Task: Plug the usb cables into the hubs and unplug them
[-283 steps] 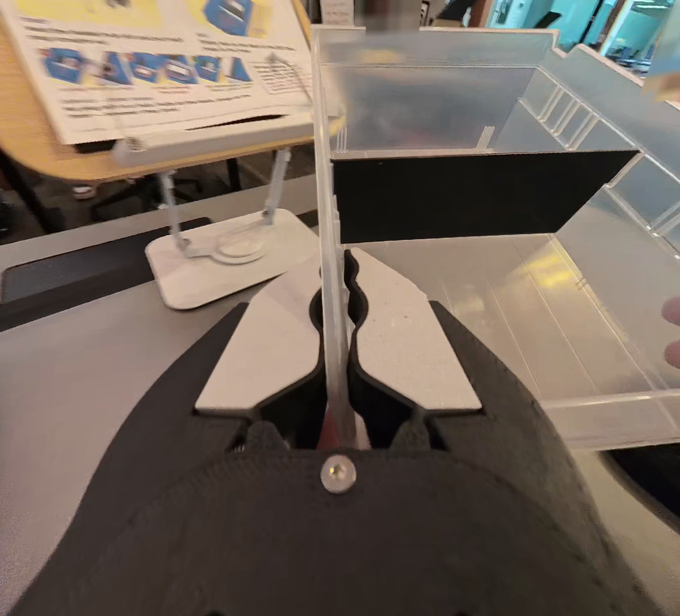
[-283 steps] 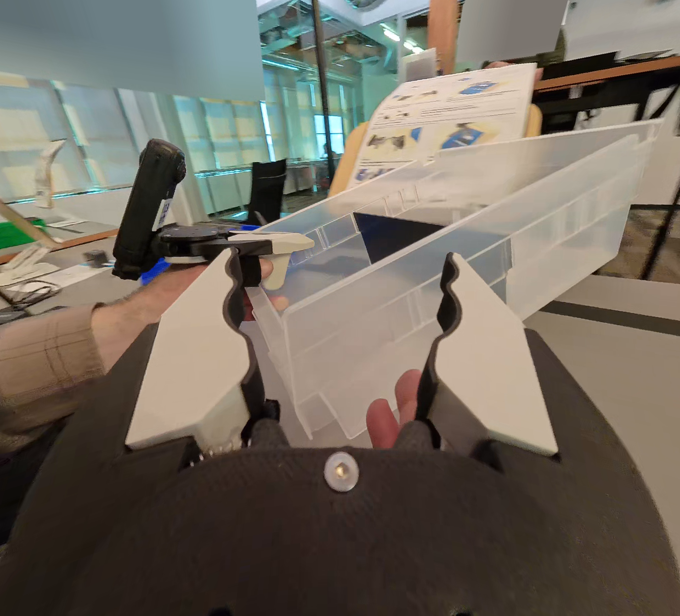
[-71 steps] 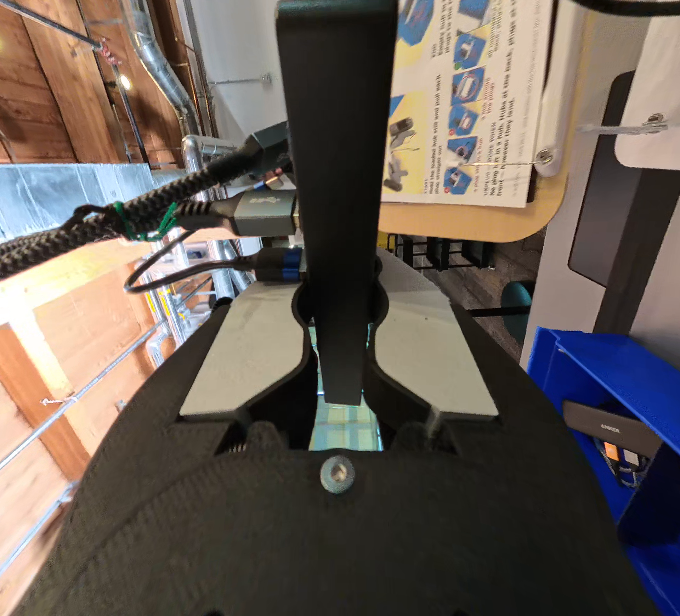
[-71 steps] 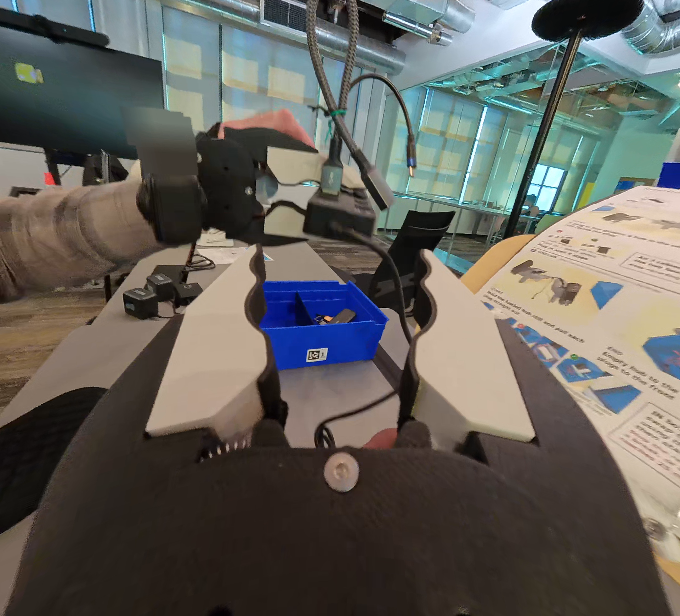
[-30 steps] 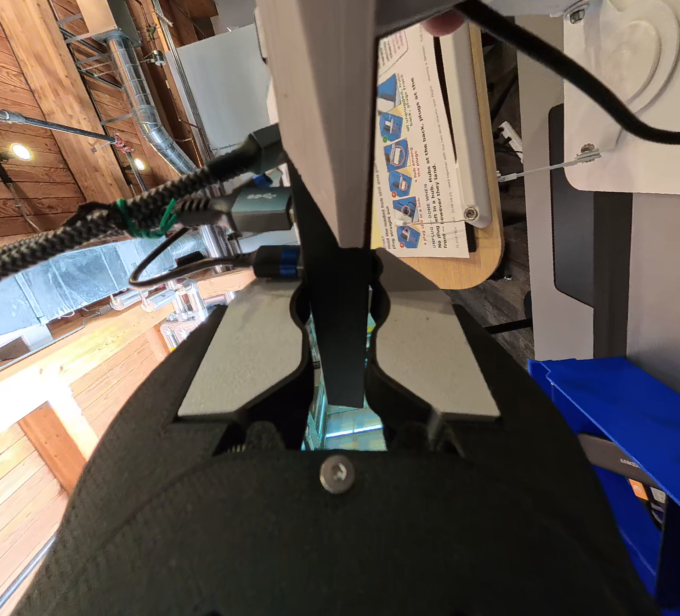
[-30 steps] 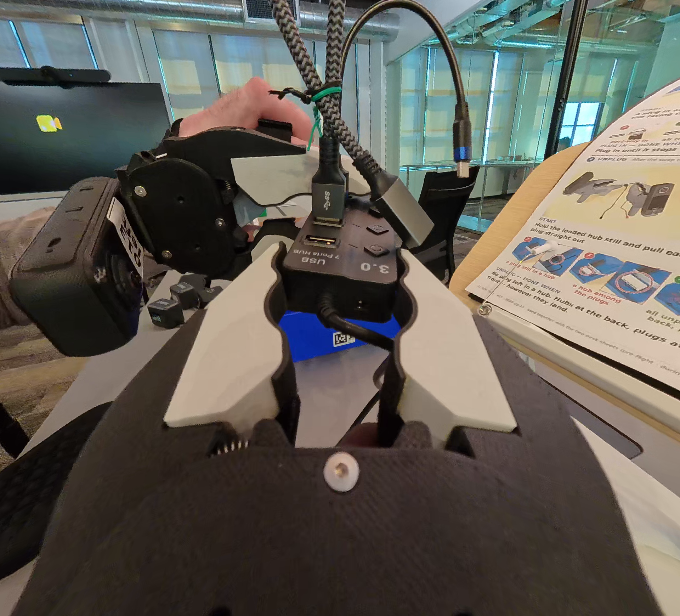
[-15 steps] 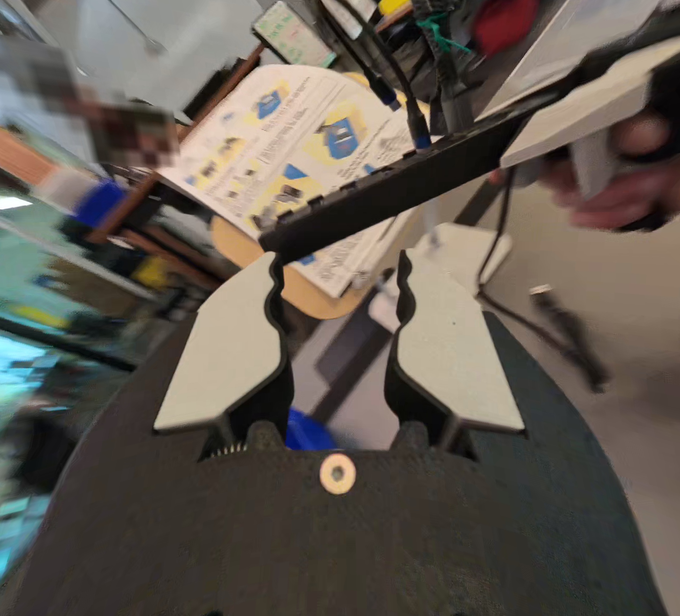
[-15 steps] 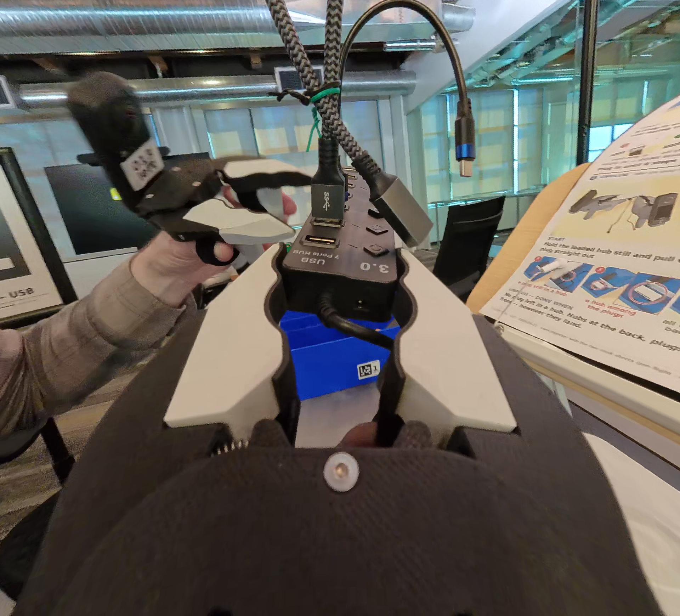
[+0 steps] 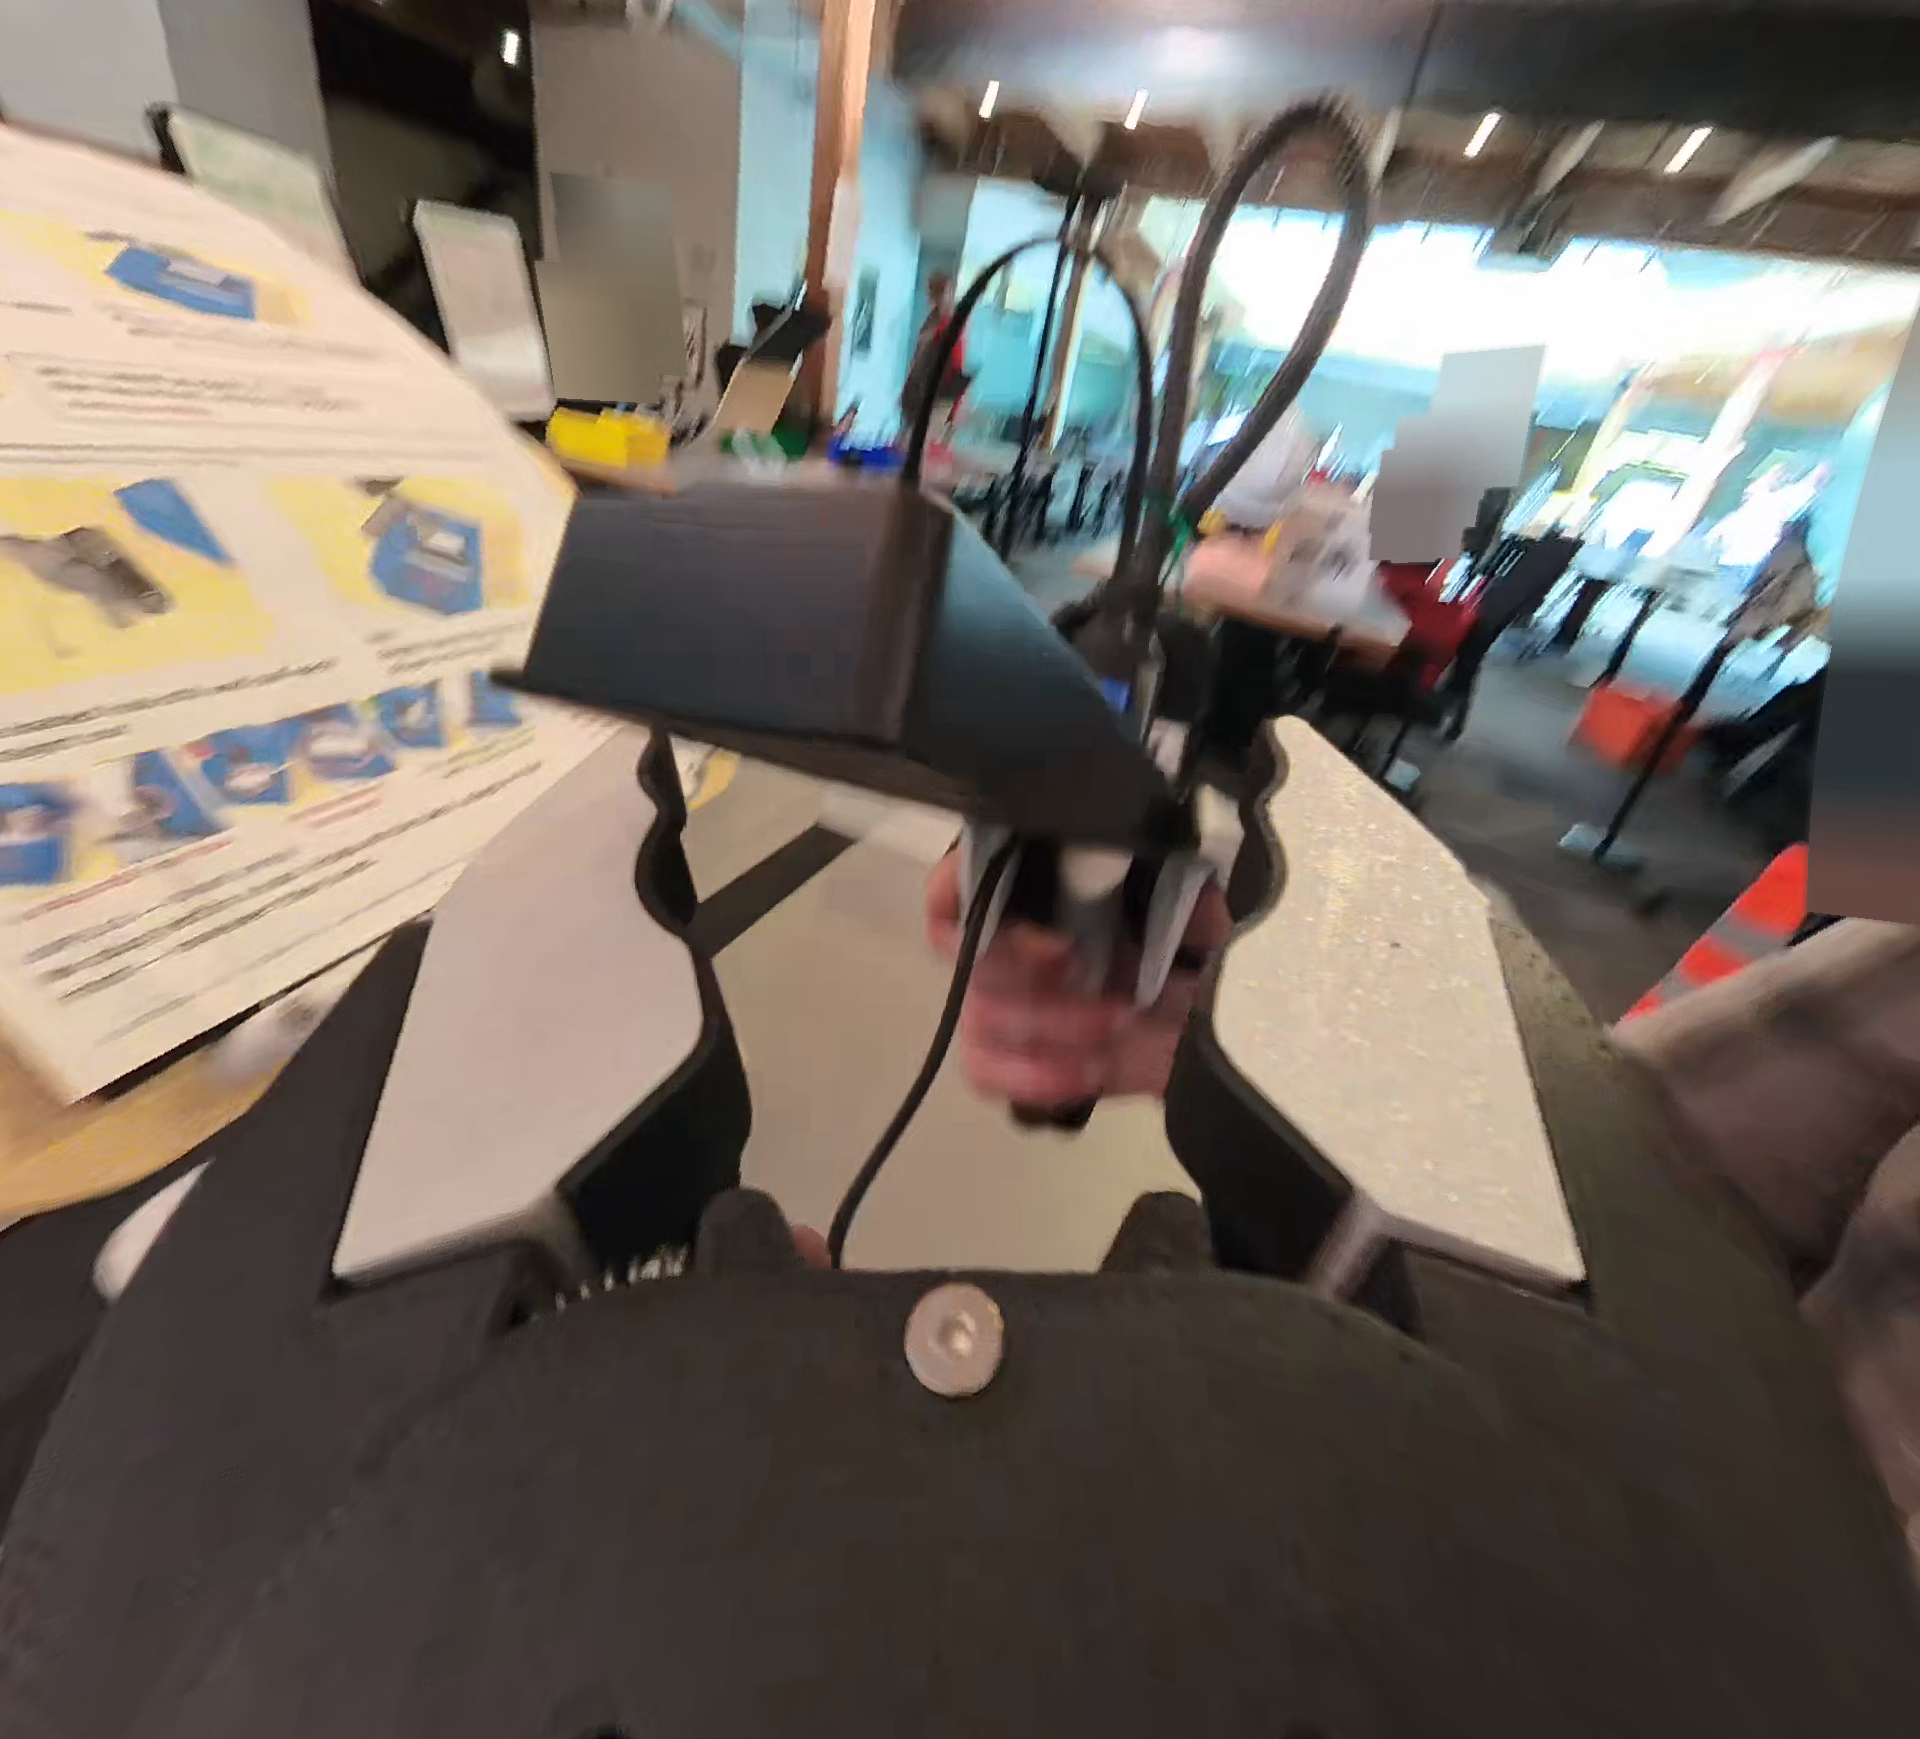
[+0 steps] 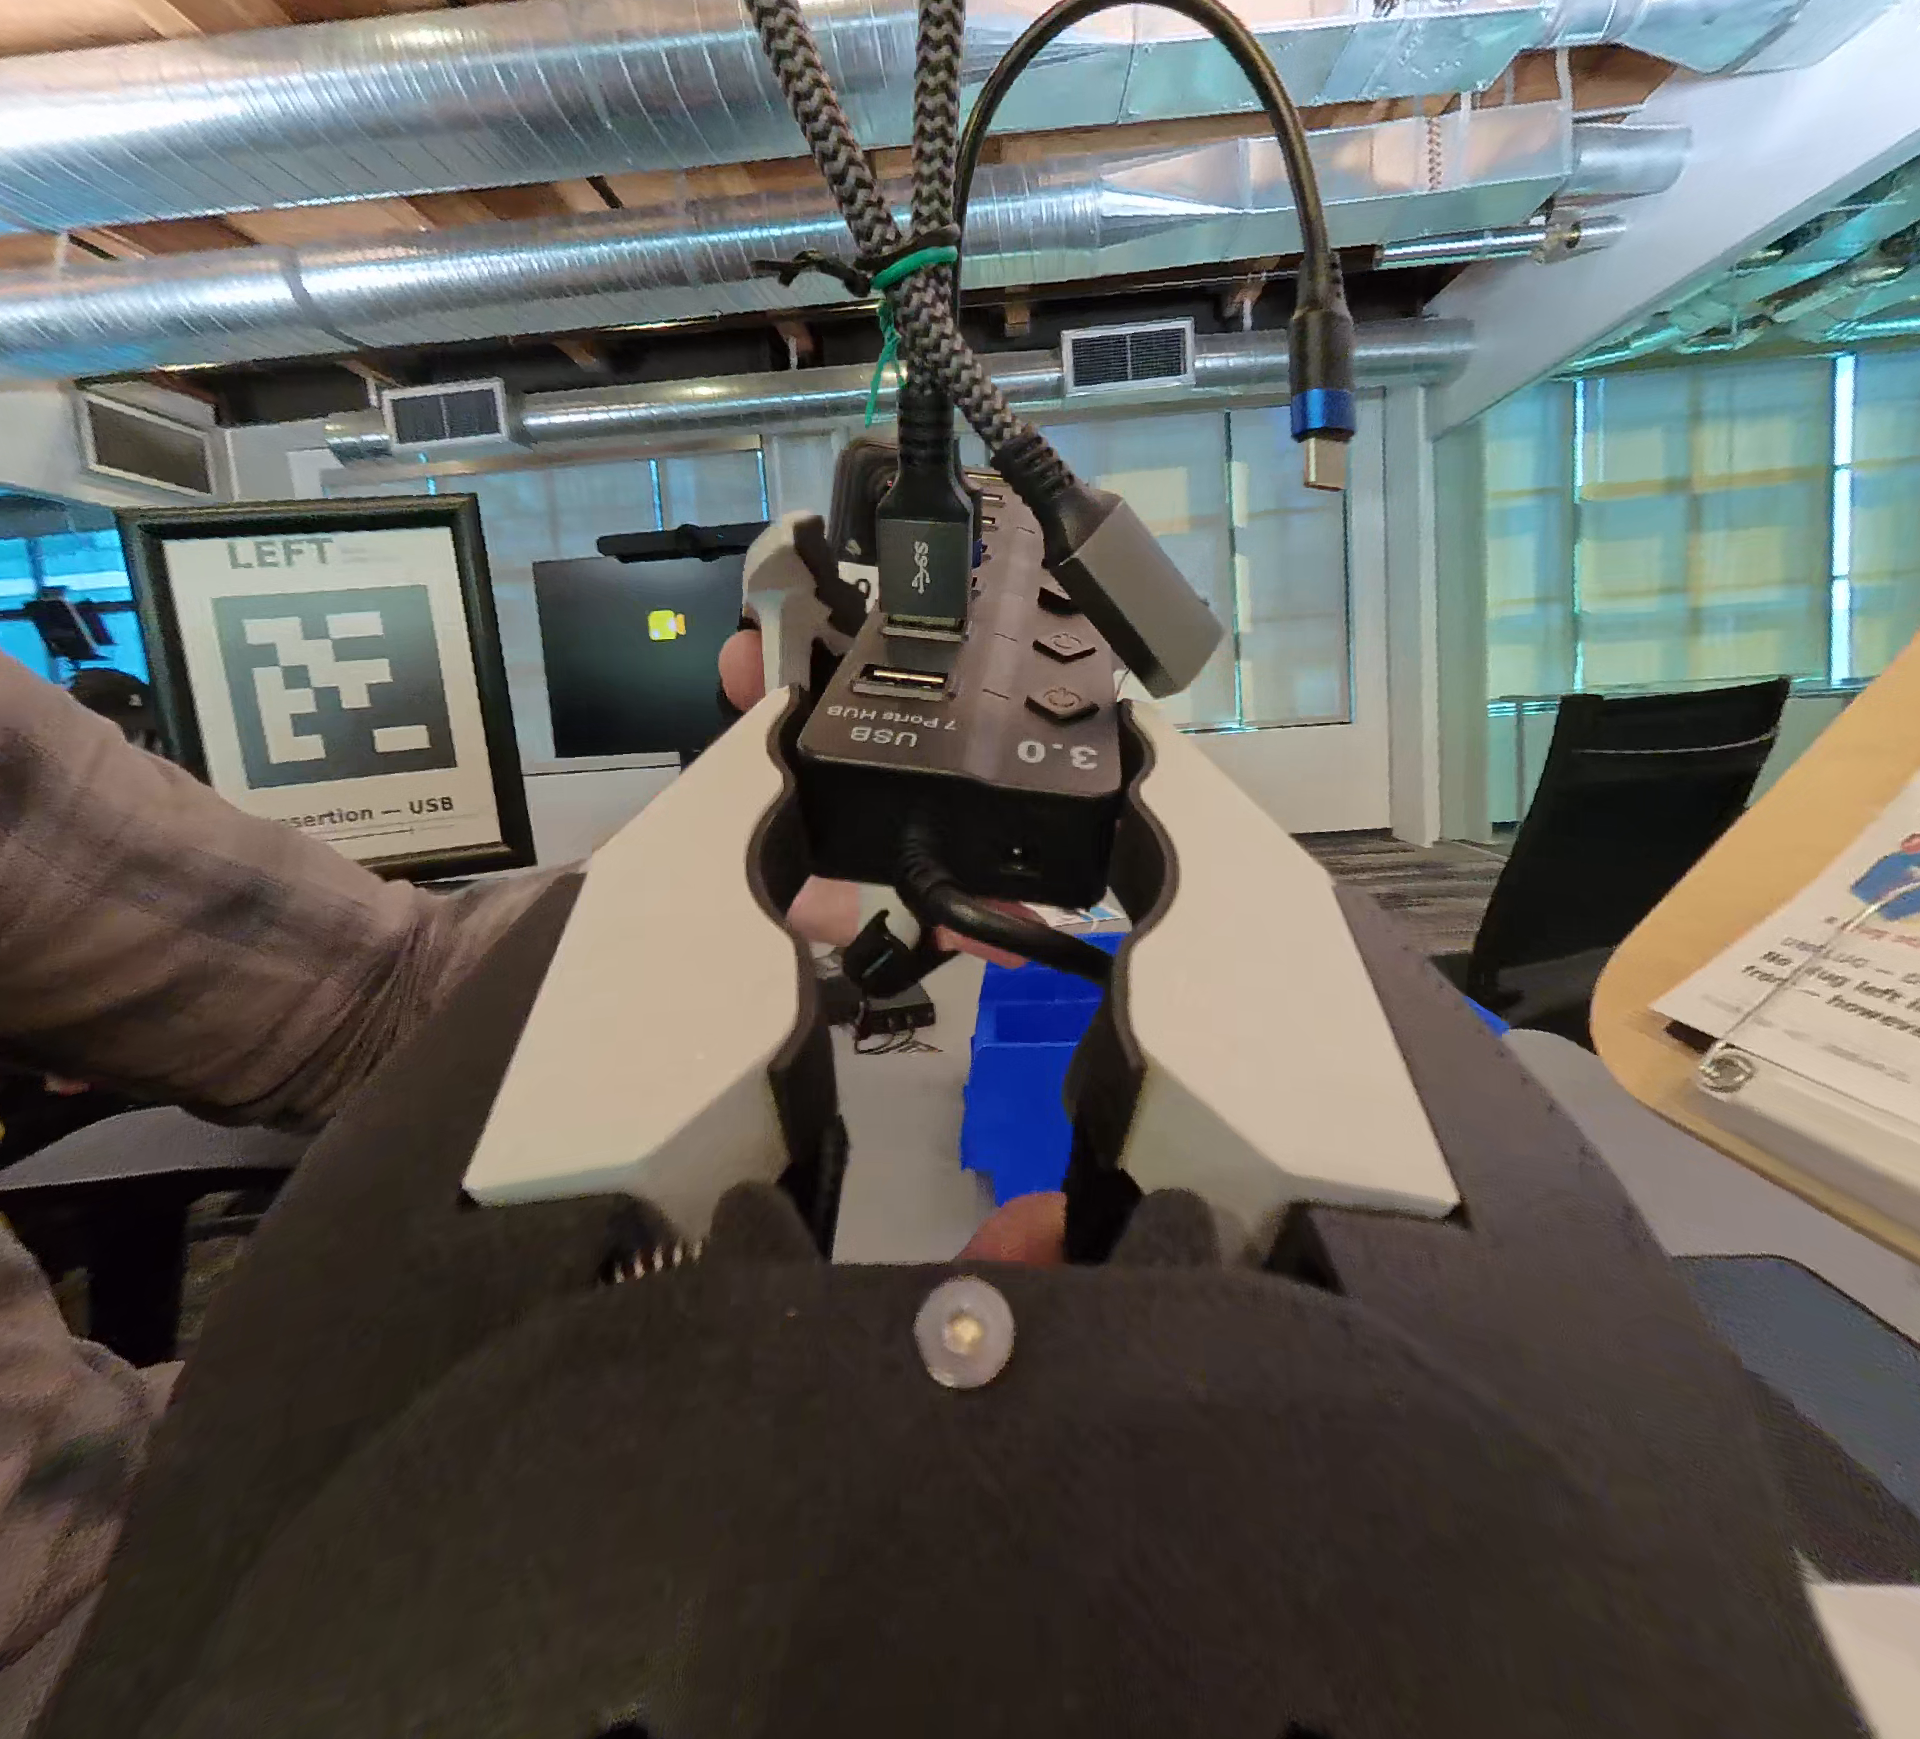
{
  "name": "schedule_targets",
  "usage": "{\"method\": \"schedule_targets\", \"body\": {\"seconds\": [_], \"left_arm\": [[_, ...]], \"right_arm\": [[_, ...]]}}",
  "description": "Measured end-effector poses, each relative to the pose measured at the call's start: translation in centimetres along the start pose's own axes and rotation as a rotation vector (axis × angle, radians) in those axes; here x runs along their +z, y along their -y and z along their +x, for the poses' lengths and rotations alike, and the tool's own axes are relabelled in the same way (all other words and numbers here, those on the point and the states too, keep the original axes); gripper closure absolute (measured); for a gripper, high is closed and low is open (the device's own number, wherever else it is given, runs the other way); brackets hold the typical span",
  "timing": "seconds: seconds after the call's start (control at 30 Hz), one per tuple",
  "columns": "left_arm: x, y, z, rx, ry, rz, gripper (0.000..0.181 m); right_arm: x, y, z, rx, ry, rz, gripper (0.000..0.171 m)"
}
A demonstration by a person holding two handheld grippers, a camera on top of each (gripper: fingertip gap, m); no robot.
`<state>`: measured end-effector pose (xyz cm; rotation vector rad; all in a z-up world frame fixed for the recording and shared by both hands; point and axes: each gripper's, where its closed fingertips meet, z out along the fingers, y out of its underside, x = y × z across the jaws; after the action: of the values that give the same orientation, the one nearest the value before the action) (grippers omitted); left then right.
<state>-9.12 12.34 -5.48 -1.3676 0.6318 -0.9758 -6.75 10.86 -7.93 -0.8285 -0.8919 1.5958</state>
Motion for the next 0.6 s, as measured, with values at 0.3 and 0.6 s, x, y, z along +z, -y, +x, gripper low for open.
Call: {"method": "schedule_targets", "body": {"seconds": [0.3, 0.6], "left_arm": [[1.7, 1.0, 0.1, 0.003, 0.003, 0.168, 0.109], [3.0, 1.2, 1.4, -0.028, -0.06, 0.167, 0.098]], "right_arm": [[0.1, -0.3, -0.2, 0.101, 0.052, 0.085, 0.116], [-0.1, -0.2, -0.6, 0.106, 0.086, 0.12, 0.116]]}}
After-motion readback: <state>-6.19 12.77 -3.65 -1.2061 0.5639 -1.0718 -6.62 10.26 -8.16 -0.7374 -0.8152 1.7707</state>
